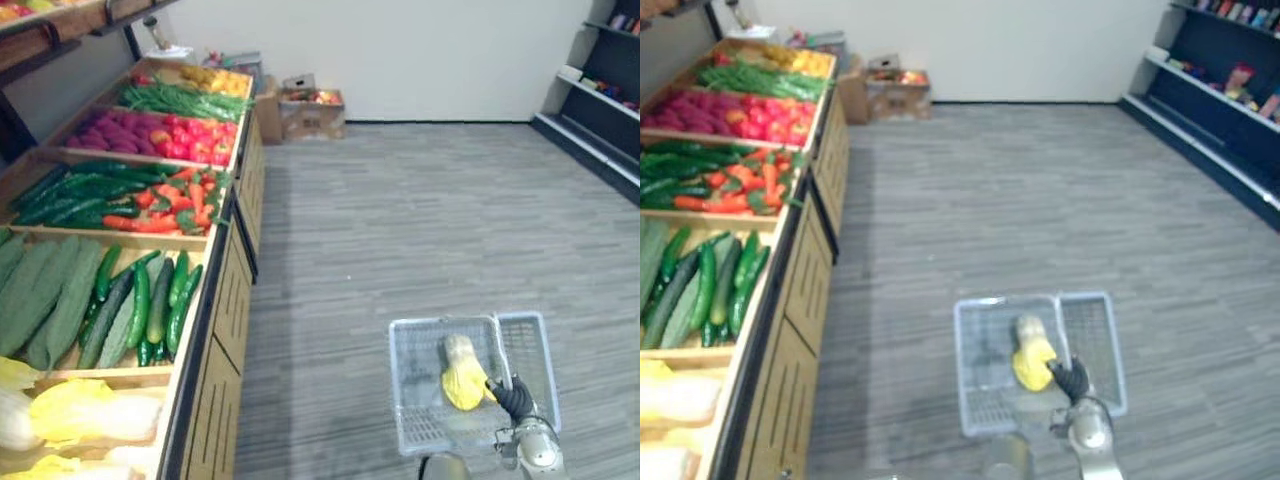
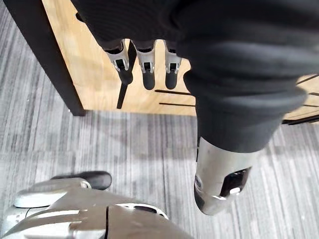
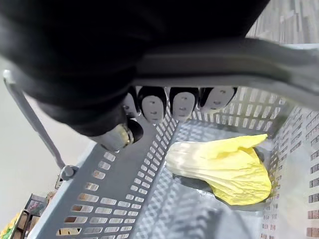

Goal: Pick vegetable in the basket

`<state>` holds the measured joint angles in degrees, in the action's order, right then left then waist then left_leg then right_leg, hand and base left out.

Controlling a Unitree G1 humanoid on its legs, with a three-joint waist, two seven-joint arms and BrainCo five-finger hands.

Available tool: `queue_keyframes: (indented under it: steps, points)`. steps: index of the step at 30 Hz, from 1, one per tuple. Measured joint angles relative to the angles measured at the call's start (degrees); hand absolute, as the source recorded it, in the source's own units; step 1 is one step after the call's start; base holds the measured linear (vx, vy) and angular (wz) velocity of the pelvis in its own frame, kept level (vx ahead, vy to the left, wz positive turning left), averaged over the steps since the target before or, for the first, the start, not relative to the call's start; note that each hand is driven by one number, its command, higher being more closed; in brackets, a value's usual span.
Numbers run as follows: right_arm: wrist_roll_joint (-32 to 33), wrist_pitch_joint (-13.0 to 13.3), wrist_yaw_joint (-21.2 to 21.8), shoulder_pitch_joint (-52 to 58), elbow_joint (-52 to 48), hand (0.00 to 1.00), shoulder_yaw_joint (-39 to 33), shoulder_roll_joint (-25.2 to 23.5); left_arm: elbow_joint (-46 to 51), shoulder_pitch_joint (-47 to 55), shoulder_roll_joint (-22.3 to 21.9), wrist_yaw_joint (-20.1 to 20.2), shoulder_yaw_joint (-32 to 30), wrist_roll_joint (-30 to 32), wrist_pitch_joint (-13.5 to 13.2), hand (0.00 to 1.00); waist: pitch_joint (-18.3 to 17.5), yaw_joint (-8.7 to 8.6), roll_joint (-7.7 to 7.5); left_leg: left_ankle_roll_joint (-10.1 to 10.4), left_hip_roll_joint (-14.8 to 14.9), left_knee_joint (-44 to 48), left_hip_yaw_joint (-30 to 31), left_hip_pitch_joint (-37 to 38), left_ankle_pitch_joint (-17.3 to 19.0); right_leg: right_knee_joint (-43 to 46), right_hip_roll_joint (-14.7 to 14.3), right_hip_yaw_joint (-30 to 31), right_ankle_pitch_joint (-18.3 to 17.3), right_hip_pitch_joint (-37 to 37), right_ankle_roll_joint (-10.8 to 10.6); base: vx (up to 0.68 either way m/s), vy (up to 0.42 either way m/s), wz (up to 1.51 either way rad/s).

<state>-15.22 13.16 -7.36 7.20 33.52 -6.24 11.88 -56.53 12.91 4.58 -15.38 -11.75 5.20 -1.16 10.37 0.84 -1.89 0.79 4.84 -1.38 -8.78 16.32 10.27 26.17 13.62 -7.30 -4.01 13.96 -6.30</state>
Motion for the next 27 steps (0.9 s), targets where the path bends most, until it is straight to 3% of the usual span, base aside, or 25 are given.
queue_keyframes:
  steps: [1, 3, 4, 5, 6, 8, 9, 10, 12, 13, 14, 17, 19, 21, 23, 24, 25, 26, 27]
  points:
    - [0.0, -0.1, 0.0, -0.3, 0.0, 1.00, -0.1, -0.1, 0.0, -0.4, -0.1, 0.0, -0.1, 0.0, 0.1, 0.00, 0.2, -0.03, 0.08, 0.5, 0.4, 0.6, 0.1, 0.0, 0.6, -6.6, -0.7, 0.1, 0.9, 0.1, -1.2, 0.45, -0.171, 0.27]
    - [0.0, -0.5, 0.0, -1.7, 0.1, 1.00, -0.1, -0.2, 0.0, -1.7, -0.8, -0.1, -2.4, 0.1, 0.1, 0.00, 1.0, -0.03, 0.07, 3.6, 1.0, 1.8, 0.3, 0.7, 2.7, -19.6, -1.7, -0.3, 2.4, 0.0, -3.0, 0.46, -0.224, 0.22]
    - [0.0, -0.6, 0.0, -1.9, 0.1, 1.00, -0.2, -0.3, 0.0, -2.0, -1.0, -0.1, -3.5, 0.1, 0.1, 0.00, 1.4, -0.14, 0.06, 4.6, 1.2, 2.0, 1.0, 1.4, 4.0, -19.9, -1.9, -0.3, 4.1, 0.1, -1.6, 0.43, -0.270, 0.44]
    - [0.0, -0.8, -0.2, -2.1, 0.2, 1.00, -1.0, -0.3, 0.0, -2.8, -2.0, -0.1, -4.3, 0.1, 0.2, 0.00, 1.8, -1.00, 1.13, 5.6, 2.9, 2.6, 2.2, 2.1, 5.4, -17.6, -2.6, -0.5, 8.2, -0.2, -0.5, 0.35, -0.236, 0.52]
    - [0.0, -0.9, -0.6, -2.2, 0.2, 1.00, -1.9, -0.3, 0.0, -3.2, -2.4, -0.3, -4.5, 0.2, 0.2, 0.00, 1.5, -1.45, 2.43, 6.3, 4.3, 2.7, 3.1, 2.2, 6.1, -15.3, -3.8, -1.1, 8.7, 0.4, -0.3, 0.46, -0.314, 0.48]
    - [0.0, -1.1, -1.2, -3.9, 1.1, 1.00, -3.3, 0.0, 0.1, -3.6, -5.8, -0.5, -5.9, 0.7, 0.0, 0.00, 0.6, -1.24, 6.95, 8.1, 8.7, 6.7, 3.3, 0.9, 5.4, -6.4, -6.6, -3.0, 4.0, 3.4, 1.7, 0.53, -0.327, 0.12]
    - [0.0, -1.1, -1.1, -4.0, 1.4, 1.00, -3.1, 0.0, 0.1, -3.6, -6.0, -0.9, -6.4, 0.7, 0.0, 0.00, 0.4, -1.17, 7.25, 8.2, 9.1, 9.3, 3.8, -0.5, 4.7, -5.0, -6.6, -3.9, 3.2, 3.4, 2.0, 0.67, -0.396, 0.12]
    - [0.0, -1.2, -1.1, -3.6, 1.4, 1.00, -2.9, 0.0, 0.5, -3.6, -6.0, -1.5, -6.5, 0.7, 0.0, 0.00, 0.5, -1.12, 6.96, 7.7, 9.5, 15.9, 5.1, -3.2, 1.7, -3.9, -6.4, -5.2, 1.1, 2.0, 2.6, 0.55, -0.325, 0.41]
    - [0.4, -1.2, -1.2, -2.0, 1.4, 1.00, -2.8, 0.3, 0.7, -3.7, -6.2, -2.5, -6.5, 0.6, 0.0, 0.00, 0.9, -1.42, 6.47, 7.0, 10.3, 29.2, 6.5, -8.5, -5.7, -5.7, -5.9, -7.3, -1.6, -3.5, 3.2, 0.49, -0.245, 0.54]
    - [0.5, -1.3, -1.4, -1.3, 1.4, 1.00, -2.4, 0.6, 0.9, -3.6, -5.7, -2.6, -6.4, 0.5, 0.0, 0.00, 1.1, -1.17, 6.08, 6.3, 11.5, 38.4, 6.3, -12.0, -11.8, -8.3, -5.9, -8.4, -2.4, -7.9, 3.6, 0.49, -0.204, 0.39]
    - [0.6, -1.4, -1.6, -0.4, 1.5, 1.00, -2.4, 0.7, 1.3, -3.6, -5.6, -2.7, -6.0, 0.5, 0.0, 0.00, 1.1, -0.66, 6.03, 5.9, 12.9, 47.5, 4.6, -15.6, -9.2, -11.0, -6.1, -9.0, -2.5, -12.1, 3.7, 0.56, -0.231, 0.28]
    - [0.6, -1.6, -2.4, 0.9, 1.5, 1.00, -2.5, 1.1, 2.5, -3.5, -4.7, -3.8, -5.6, 0.5, -0.3, 0.00, 1.9, -0.44, 4.69, 3.4, 13.1, 57.1, -1.7, -23.0, -2.1, -17.5, -5.5, -9.7, -4.5, -20.9, 3.3, 0.44, -0.165, 0.23]
    - [0.5, -2.3, -2.6, 1.1, 1.7, 1.00, -2.5, 1.3, 3.1, -3.6, -4.4, -4.6, -5.4, 0.5, -0.4, 0.00, 2.3, -0.19, 4.34, 3.3, 12.1, 54.8, -4.6, -28.3, 0.4, -19.4, -4.9, -10.9, -5.8, -23.7, 2.8, 0.25, 0.013, 0.20]
    - [0.5, -2.7, -3.7, 1.7, 2.1, 1.00, -3.1, 0.9, 3.7, -3.4, -4.4, -5.0, -5.3, 0.5, -0.3, 0.00, 3.2, 1.01, 2.71, 3.5, 7.2, 38.3, -8.8, -30.5, 0.9, -19.8, -2.3, -11.8, -7.1, -26.6, 0.2, 0.31, 0.146, 0.01]
    - [0.5, -2.7, -4.0, 2.2, 2.1, 1.00, -3.5, 1.2, 4.4, -2.1, -4.6, -5.5, -4.2, 0.6, -0.4, 0.00, 3.3, 0.97, 3.19, 2.9, 4.5, 22.0, -9.8, -30.0, -4.2, -20.6, -2.0, -12.3, -8.3, -28.4, -1.6, 0.27, 0.172, -0.04]
    - [0.5, -2.9, -4.1, 2.4, 2.6, 1.00, -3.7, 1.1, 4.1, -0.9, -4.9, -5.7, -3.7, 0.7, -0.3, 0.00, 3.1, 1.57, 3.82, -1.0, 3.4, 14.9, -8.8, -29.1, -12.4, -21.2, -2.3, -11.8, -9.3, -29.9, -2.6, 0.40, 0.248, 0.10]
    - [0.5, -3.1, -4.1, 2.2, 2.9, 1.00, -2.9, -0.4, 4.4, -1.2, -4.0, -5.9, -4.0, 0.7, 0.0, 0.00, 2.5, 1.58, 2.08, -1.5, 0.9, 14.6, -9.5, -29.2, -10.7, -22.5, -1.4, -10.6, -9.6, -30.6, -2.2, 0.48, 0.248, 0.17]
    - [0.5, -2.9, -4.2, 2.0, 2.5, 1.00, -2.4, -0.4, 4.8, -1.4, -3.9, -6.0, -3.8, 0.9, 0.0, 0.00, 2.5, 1.50, 1.60, -2.1, 0.4, 16.2, -9.2, -30.5, -9.5, -22.8, -1.6, -9.5, -8.9, -30.1, -1.7, 0.45, 0.195, 0.20]
    - [0.2, -3.0, -4.0, 0.5, 3.0, 1.00, -1.9, -0.3, 4.9, -2.1, -3.8, -6.1, -4.4, 2.4, -0.1, 0.00, 2.9, 2.02, 0.84, -3.6, -0.2, 20.3, -9.5, -32.1, -6.9, -23.4, -0.7, -8.4, -6.6, -30.1, -3.4, 0.35, 0.151, 0.08]
